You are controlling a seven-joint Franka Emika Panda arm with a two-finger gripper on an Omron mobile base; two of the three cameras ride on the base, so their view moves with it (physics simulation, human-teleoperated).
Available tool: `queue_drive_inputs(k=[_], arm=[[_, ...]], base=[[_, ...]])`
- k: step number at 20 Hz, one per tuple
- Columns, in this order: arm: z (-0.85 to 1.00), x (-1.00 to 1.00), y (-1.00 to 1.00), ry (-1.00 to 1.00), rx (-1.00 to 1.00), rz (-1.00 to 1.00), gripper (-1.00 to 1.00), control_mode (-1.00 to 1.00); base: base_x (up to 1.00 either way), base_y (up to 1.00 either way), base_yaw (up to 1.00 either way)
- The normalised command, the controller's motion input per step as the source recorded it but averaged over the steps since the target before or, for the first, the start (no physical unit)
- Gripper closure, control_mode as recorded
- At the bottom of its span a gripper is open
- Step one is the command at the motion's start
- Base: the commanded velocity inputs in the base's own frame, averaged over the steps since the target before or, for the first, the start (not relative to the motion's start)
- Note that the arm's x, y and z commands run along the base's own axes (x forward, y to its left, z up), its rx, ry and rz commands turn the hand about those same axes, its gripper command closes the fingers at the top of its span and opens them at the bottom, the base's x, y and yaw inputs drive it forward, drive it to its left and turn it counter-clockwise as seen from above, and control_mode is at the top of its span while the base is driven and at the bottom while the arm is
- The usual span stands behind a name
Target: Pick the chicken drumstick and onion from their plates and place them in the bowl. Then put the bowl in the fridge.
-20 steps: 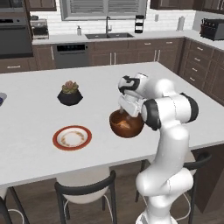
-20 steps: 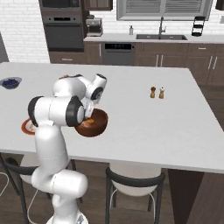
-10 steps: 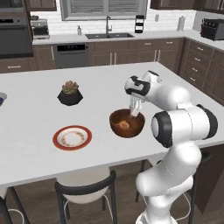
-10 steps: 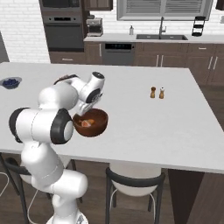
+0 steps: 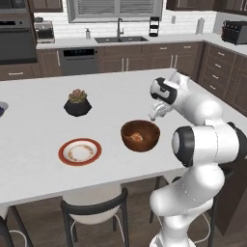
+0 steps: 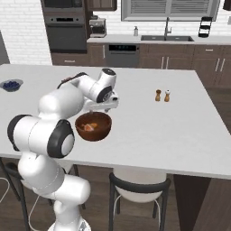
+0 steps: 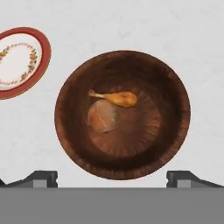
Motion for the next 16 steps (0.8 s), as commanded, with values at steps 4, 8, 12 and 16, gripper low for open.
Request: queue_drive_inputs(k=[4,8,12,16], arm=[[0.06,-0.29,-0.33,0.25,0.01,-0.76,-1.0,-1.0],[0.0,-0.44,-0.12,0.14,0.08,-0.77,-1.0,-1.0],[-0.01,-0.53,0.0,0.08,0.24,-0.47,-1.0,-1.0],[-0.4,0.04,0.0,0.04,0.05,-0.12,-1.0,-1.0]], base=[[0.0,0.0,0.0],[0.0,0.0,0.0],[0.0,0.0,0.0],[0.0,0.0,0.0]])
